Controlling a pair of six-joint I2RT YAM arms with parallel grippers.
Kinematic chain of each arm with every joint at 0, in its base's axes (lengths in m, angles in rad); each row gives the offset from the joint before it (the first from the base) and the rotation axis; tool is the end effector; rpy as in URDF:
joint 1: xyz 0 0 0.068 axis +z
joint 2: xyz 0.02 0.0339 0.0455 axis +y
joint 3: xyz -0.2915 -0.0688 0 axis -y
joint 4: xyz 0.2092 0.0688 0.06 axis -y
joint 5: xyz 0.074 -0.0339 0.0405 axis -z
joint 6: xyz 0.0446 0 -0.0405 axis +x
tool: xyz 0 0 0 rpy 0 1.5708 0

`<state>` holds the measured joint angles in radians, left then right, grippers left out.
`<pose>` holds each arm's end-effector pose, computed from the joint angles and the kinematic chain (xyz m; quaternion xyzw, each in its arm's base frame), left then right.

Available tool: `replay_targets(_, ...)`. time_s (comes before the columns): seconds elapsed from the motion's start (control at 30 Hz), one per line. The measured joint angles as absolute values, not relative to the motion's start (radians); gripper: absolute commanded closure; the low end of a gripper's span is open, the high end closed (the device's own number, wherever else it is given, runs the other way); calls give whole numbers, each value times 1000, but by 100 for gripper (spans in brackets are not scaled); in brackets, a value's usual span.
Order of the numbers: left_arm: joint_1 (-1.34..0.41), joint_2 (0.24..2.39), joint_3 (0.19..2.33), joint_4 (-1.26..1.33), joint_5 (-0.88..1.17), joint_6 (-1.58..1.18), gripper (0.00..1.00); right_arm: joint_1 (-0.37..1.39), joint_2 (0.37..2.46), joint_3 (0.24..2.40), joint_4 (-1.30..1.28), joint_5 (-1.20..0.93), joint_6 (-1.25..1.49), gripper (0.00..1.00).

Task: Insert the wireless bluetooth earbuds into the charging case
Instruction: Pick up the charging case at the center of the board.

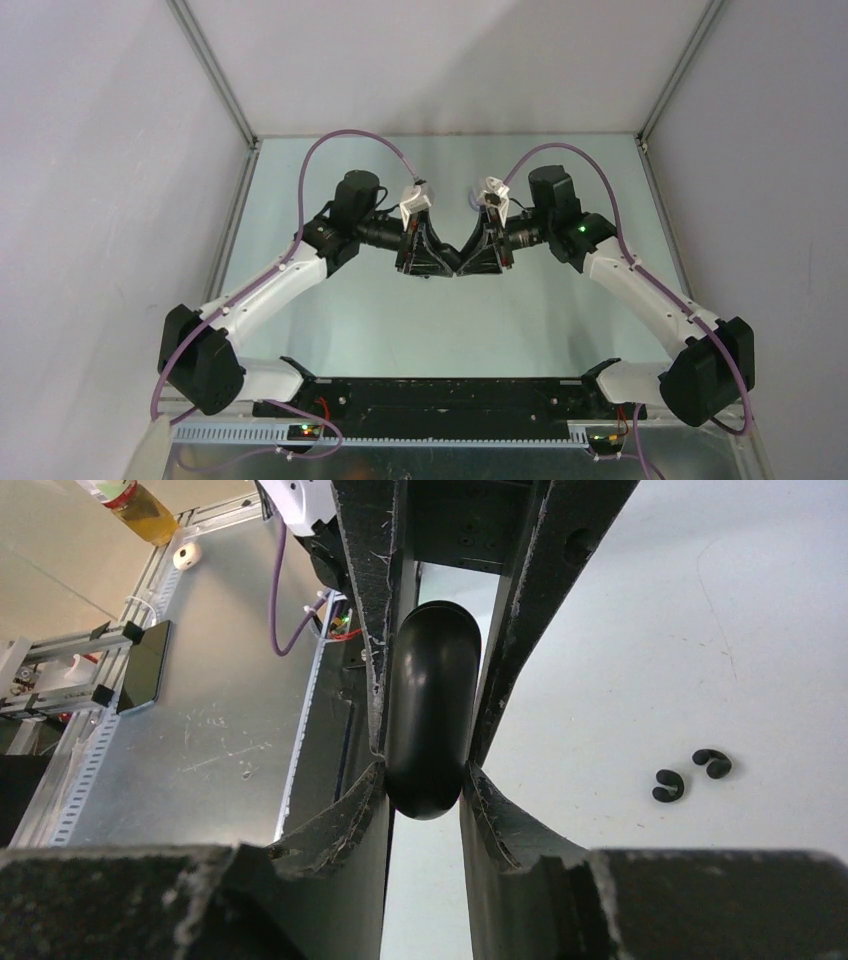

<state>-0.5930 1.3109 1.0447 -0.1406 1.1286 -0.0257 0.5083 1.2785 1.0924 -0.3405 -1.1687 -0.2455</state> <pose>0.1833 -0.1721 0.3612 0.4798 0.5954 -0.5670 0.3064 0.1825 0.1486 0.3669 -0.5219 0.5710 0.5285 0.3497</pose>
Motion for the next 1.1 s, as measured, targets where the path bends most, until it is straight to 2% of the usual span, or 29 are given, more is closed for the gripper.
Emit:
replay_targets(0.2,-591,1316,1045,-141,1127,-28,59,516,1279,1095,-357,-1154,-272,96)
replay_targets(0.37,-591,1321,1045,-142,1126,-30,63,524,1278,1096,-373,-1132,-291,97)
replay_targets(0.43,-591,1321,1045,-144,1125,-30,69,527,1278,1097,-377,-1125,-293,97)
replay_targets(0.53,-591,1321,1045,-145,1121,-28,86,527,1278,1097,-385,-1113,-293,94)
replay_targets(0.57,-591,1322,1045,-144,1120,-27,89,527,1278,1097,-385,-1111,-293,91)
replay_targets(0.6,-591,1322,1045,-145,1119,-27,94,527,1278,1098,-386,-1110,-293,77)
replay_targets(0.63,-591,1322,1045,-145,1119,-27,95,528,1277,1098,-387,-1108,-293,68)
replay_targets(0.67,-591,1322,1045,-145,1119,-27,97,528,1277,1100,-389,-1107,-293,52)
replay_targets(0.7,-591,1322,1045,-145,1119,-26,97,528,1277,1100,-389,-1107,-292,44)
replay_targets(0.73,-591,1322,1045,-144,1114,-26,98,527,1276,1100,-390,-1110,-289,32)
replay_targets(0.8,-586,1322,1045,-143,1094,-22,99,526,1269,1100,-396,-1120,-278,19)
replay_targets(0.93,-582,1322,1045,-125,1077,-17,100,522,1246,1100,-398,-1135,-247,5)
replay_targets(1.1,-596,1323,1045,-131,1089,-16,100,519,1238,1100,-343,-1071,-208,1)
